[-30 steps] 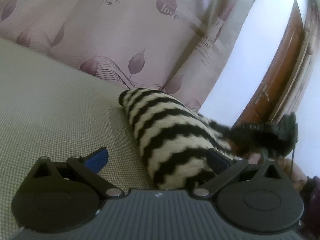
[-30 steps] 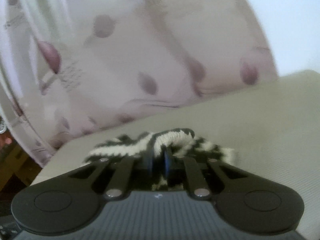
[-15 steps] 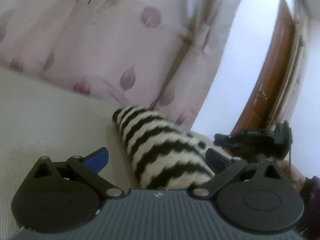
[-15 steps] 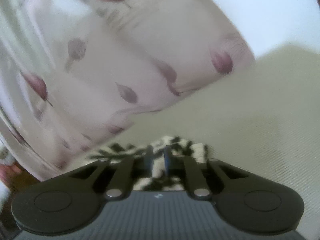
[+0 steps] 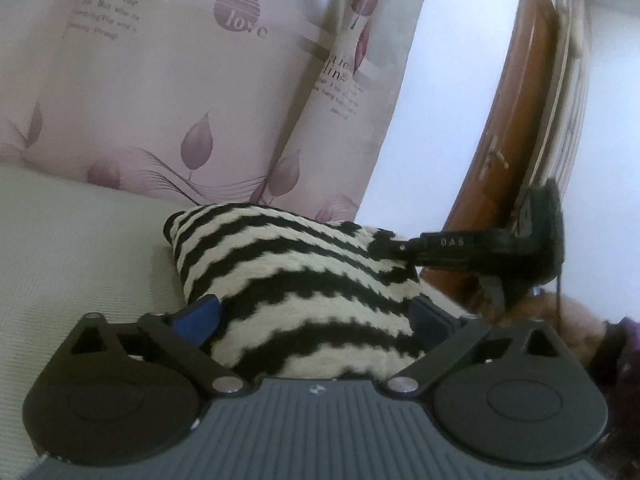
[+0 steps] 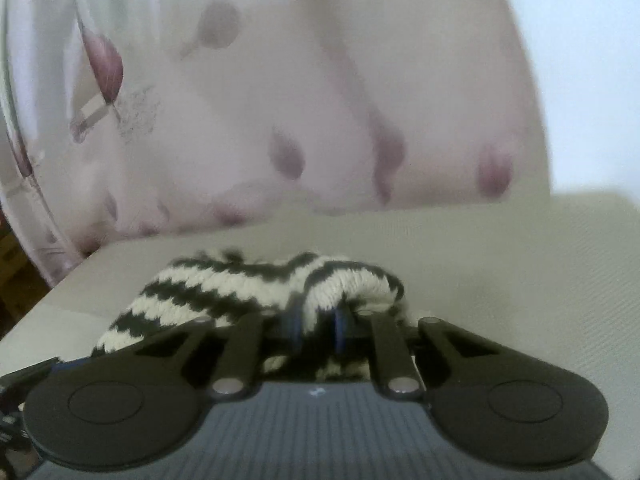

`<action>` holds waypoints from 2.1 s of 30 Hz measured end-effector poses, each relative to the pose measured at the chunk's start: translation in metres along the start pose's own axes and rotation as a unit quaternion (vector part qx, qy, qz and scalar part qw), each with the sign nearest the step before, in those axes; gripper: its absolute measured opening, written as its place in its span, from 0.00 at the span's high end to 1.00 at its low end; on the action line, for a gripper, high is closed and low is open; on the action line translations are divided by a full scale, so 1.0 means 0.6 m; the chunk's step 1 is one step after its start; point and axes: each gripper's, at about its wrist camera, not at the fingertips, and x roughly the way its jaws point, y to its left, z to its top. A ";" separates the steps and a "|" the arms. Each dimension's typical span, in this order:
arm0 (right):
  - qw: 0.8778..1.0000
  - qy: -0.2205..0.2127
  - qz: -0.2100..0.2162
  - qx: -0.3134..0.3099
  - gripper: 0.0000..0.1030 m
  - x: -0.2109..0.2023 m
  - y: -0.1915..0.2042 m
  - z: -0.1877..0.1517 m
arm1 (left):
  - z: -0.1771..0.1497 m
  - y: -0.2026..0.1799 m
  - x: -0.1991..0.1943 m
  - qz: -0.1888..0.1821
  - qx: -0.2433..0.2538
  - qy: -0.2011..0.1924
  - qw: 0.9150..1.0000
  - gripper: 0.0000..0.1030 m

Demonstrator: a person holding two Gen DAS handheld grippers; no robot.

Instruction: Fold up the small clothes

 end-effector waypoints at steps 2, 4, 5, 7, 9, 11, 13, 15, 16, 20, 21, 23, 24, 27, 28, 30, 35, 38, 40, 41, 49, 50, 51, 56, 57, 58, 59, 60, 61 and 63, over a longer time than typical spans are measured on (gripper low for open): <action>1.000 0.023 -0.012 0.002 0.86 0.015 -0.017 -0.005 | -0.006 -0.005 0.013 0.000 0.011 0.015 1.000 0.06; 0.997 0.063 0.028 0.042 0.85 0.039 -0.044 -0.025 | -0.016 -0.008 0.021 0.005 0.018 0.026 0.999 0.06; 0.996 0.054 0.033 0.067 0.82 0.037 -0.056 -0.035 | -0.021 -0.008 0.020 0.009 0.021 0.025 0.999 0.06; 0.986 0.021 0.063 0.153 0.75 0.022 -0.091 -0.049 | -0.021 -0.003 0.017 0.007 0.017 0.024 1.000 0.07; 0.974 -0.014 0.081 0.213 0.45 -0.008 -0.115 -0.061 | -0.021 0.003 0.017 0.021 0.015 0.033 0.999 0.09; 0.972 -0.042 0.077 0.217 0.30 -0.052 -0.117 -0.065 | -0.022 0.011 0.014 0.024 0.004 0.038 0.999 0.10; 0.972 -0.044 0.087 0.215 0.23 -0.092 -0.112 -0.073 | -0.021 0.017 0.010 0.030 -0.001 0.032 0.999 0.10; 0.975 -0.035 0.090 0.199 0.21 -0.118 -0.096 -0.085 | -0.024 0.017 -0.001 0.035 0.002 0.027 0.999 0.10; 0.978 -0.025 0.086 0.186 0.21 -0.128 -0.085 -0.091 | -0.025 0.014 -0.007 0.036 0.005 0.025 0.999 0.09; 0.992 0.017 0.064 0.105 0.35 -0.130 -0.028 -0.110 | -0.027 -0.016 -0.023 0.049 0.052 0.026 0.997 0.10; 0.994 0.031 0.055 0.090 0.75 -0.119 -0.013 -0.115 | -0.030 -0.025 -0.021 0.064 0.074 0.031 0.995 0.19; 0.992 0.044 0.053 0.101 0.85 -0.104 -0.001 -0.124 | -0.030 -0.029 -0.016 0.081 0.091 0.054 0.991 0.34; 0.991 0.035 0.071 0.111 0.86 -0.104 0.007 -0.123 | -0.029 -0.028 -0.016 0.084 0.093 0.062 0.990 0.36; 0.980 -0.013 0.140 0.142 0.86 -0.133 0.027 -0.115 | -0.032 -0.026 -0.025 0.095 0.108 0.068 0.987 0.36; 0.979 -0.019 0.138 0.147 0.86 -0.137 0.026 -0.116 | -0.032 -0.022 -0.028 0.094 0.103 0.071 0.988 0.36; 0.987 0.002 0.081 0.142 0.86 -0.135 0.006 -0.138 | -0.032 -0.015 -0.034 0.091 0.092 0.073 0.989 0.32; 0.974 0.022 0.090 0.205 0.83 -0.134 -0.053 -0.184 | -0.026 -0.019 -0.054 0.090 0.084 0.056 0.991 0.20; 0.974 -0.007 0.094 0.204 0.79 -0.152 -0.045 -0.171 | 0.002 -0.035 -0.083 0.080 0.068 0.014 0.994 0.08; 0.978 -0.034 0.083 0.189 0.79 -0.168 -0.035 -0.151 | 0.028 -0.045 -0.098 0.067 0.050 -0.019 0.996 0.06; 0.980 -0.049 0.076 0.175 0.79 -0.175 -0.028 -0.139 | 0.043 -0.050 -0.098 0.061 0.046 -0.028 0.997 0.07; 0.994 -0.041 0.072 0.074 0.78 -0.102 0.039 -0.061 | 0.084 -0.070 0.023 0.045 0.030 0.010 0.998 0.46; 0.995 -0.026 0.066 0.071 0.78 -0.080 0.036 -0.060 | 0.077 -0.070 0.036 0.044 0.037 0.013 0.998 0.46; 0.996 -0.011 0.062 0.069 0.78 -0.063 0.032 -0.064 | 0.069 -0.068 0.048 0.044 0.046 0.019 0.998 0.46; 0.998 0.025 0.036 0.053 0.81 -0.037 -0.006 -0.112 | 0.006 -0.021 0.067 0.054 0.042 0.048 0.997 0.61; 0.997 0.025 0.043 0.063 0.80 -0.038 -0.013 -0.112 | -0.001 -0.012 0.064 0.043 0.035 0.043 0.998 0.61; 0.996 0.029 0.049 0.071 0.80 -0.036 -0.018 -0.109 | -0.002 -0.004 0.063 0.036 0.019 0.039 0.998 0.61; 0.995 0.038 0.052 0.076 0.80 -0.033 -0.021 -0.100 | 0.001 0.001 0.065 0.035 0.006 0.039 0.999 0.62; 0.994 0.049 0.052 0.080 0.80 -0.031 -0.020 -0.088 | 0.003 0.001 0.067 0.035 0.003 0.040 0.999 0.61; 0.994 0.054 0.049 0.080 0.80 -0.033 -0.015 -0.073 | 0.004 0.000 0.070 0.034 0.003 0.041 0.999 0.61; 0.997 0.025 0.053 0.055 0.78 -0.043 0.008 -0.033 | 0.003 0.002 0.074 0.030 0.001 0.039 0.999 0.61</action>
